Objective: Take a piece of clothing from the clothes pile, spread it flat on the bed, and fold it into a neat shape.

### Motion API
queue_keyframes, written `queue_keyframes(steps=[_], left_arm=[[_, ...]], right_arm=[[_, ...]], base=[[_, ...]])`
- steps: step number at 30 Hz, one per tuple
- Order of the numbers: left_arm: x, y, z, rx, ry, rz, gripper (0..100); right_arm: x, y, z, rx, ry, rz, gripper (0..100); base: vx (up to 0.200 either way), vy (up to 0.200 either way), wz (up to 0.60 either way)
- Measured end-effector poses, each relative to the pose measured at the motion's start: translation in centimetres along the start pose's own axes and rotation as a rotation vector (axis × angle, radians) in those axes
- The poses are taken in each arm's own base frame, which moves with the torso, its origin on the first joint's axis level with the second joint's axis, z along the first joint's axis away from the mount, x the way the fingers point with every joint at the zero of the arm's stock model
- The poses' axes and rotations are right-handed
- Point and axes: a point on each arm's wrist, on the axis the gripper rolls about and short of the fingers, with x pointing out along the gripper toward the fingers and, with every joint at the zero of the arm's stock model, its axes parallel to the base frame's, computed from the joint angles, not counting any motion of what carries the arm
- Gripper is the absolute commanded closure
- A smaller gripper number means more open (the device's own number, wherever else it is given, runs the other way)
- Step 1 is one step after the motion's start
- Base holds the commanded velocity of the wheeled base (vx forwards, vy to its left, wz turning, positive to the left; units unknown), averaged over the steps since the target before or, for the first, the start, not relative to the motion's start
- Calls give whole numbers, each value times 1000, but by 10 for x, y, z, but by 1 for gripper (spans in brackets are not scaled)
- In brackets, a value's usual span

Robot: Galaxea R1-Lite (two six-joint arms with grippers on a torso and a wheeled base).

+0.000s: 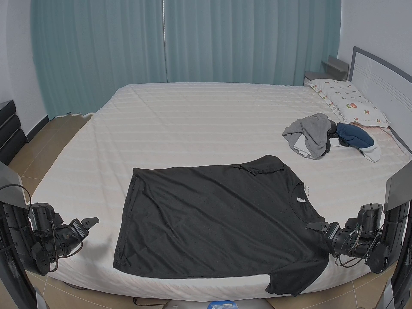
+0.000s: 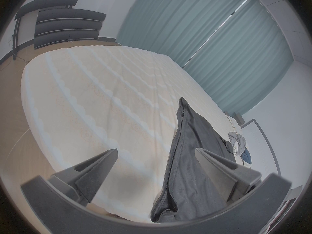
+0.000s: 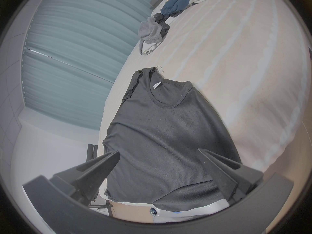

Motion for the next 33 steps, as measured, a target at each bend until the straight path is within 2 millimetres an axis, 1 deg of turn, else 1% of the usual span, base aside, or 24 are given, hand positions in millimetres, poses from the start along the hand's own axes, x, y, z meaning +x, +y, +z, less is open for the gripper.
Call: queue_keyframes(steps=[12, 18, 23, 27, 33], left_arm=[[3, 1, -3, -2, 17, 7, 0], [4, 3, -4, -3, 22, 13, 0], [5, 1, -3, 2, 17, 2, 0], [12, -7, 1, 23, -4, -33, 0], [33, -27, 14, 58, -51, -105, 0]], right_arm=[[0, 0, 0, -1, 0, 0, 0], [0, 0, 0, -2, 1, -1, 0], [1, 0, -1, -3, 3, -1, 0], [2, 1, 0, -6, -2, 5, 0], [5, 1, 1, -11, -2, 5, 0]], base=[[0, 0, 0], [200, 0, 0], [0, 0, 0], [0, 0, 0], [0, 0, 0]])
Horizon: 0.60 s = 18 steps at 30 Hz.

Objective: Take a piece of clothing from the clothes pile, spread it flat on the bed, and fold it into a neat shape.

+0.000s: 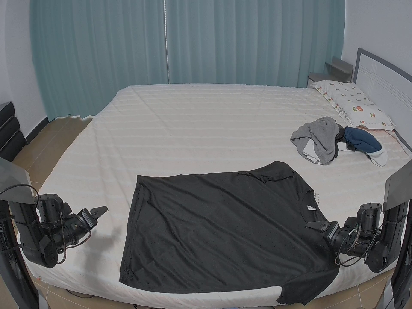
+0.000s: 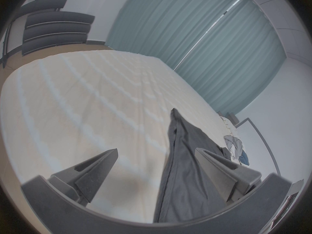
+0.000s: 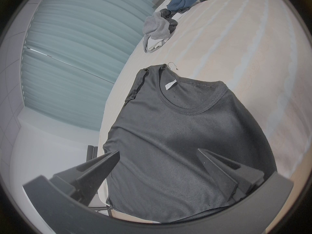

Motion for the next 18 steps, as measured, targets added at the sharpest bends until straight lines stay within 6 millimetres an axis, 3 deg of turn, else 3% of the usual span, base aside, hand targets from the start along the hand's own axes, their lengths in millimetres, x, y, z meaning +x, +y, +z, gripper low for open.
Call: queue_keyframes(steps=[7, 18], left_arm=[[38, -20, 21, 4, 5, -40, 0], [119, -65, 61, -13, -11, -122, 0]], right_arm=[[2, -1, -1, 0, 7, -6, 0], [6, -2, -5, -7, 23, -10, 0]], base=[[0, 0, 0], [0, 0, 0]])
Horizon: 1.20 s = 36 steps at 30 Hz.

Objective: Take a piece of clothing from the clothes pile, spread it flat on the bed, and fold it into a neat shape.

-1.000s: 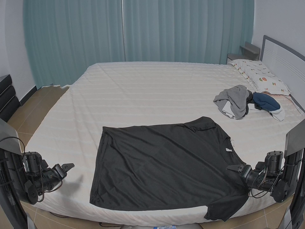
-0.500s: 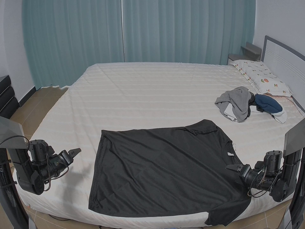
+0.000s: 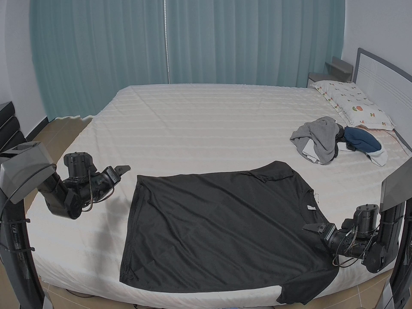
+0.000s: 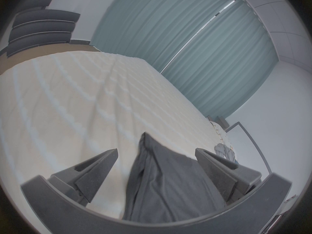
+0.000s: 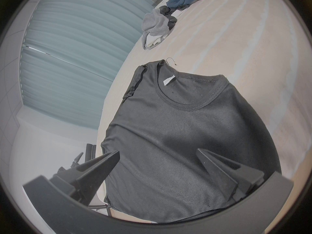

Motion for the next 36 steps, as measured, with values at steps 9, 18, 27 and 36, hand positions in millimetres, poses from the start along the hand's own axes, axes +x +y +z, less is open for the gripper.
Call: queue_keyframes(steps=[9, 18, 27, 36], left_arm=[[70, -11, -8, -39, 42, -22, 0], [92, -3, -27, -76, 67, -5, 0], [99, 2, -29, -74, 23, 17, 0], [106, 4, -31, -70, 11, 22, 100]], right_arm=[[3, -1, -6, -4, 27, -8, 0], [9, -2, -10, -9, 47, -15, 0], [10, -3, -12, -11, 58, -19, 0], [12, -3, -12, -12, 57, -17, 0]], base=[[0, 0, 0], [0, 0, 0], [0, 0, 0], [0, 0, 0]])
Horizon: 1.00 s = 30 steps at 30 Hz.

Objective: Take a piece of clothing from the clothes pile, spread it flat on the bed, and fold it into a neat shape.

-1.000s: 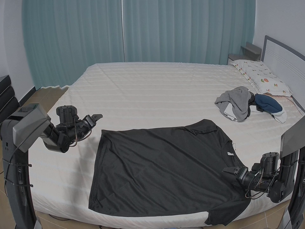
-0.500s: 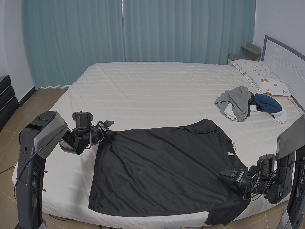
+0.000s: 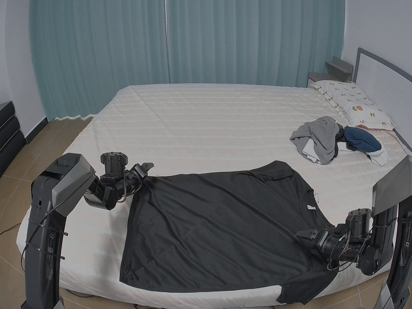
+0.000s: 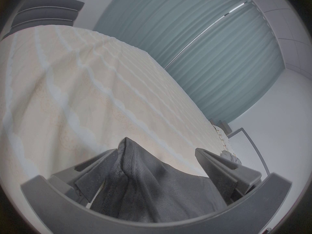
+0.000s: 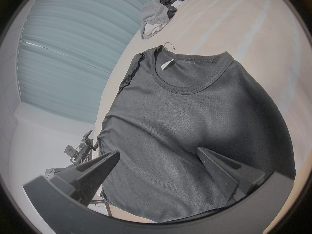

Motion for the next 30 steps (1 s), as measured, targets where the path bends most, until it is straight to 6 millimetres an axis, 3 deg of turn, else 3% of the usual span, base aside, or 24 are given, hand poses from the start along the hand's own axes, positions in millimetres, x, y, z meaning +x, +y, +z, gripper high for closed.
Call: queue_keyframes(steps=[12, 23, 30], left_arm=[[4, 5, 1, 1, -49, 37, 100], [13, 9, 22, -10, -159, 58, 100], [18, 13, 22, -11, -163, 56, 100]], right_arm=[[-1, 0, -1, 1, 3, -4, 0], [-1, -1, -1, 2, 3, -5, 0], [-1, -1, -1, 1, 1, -4, 0]], base=[[0, 0, 0], [0, 0, 0], [0, 0, 0]])
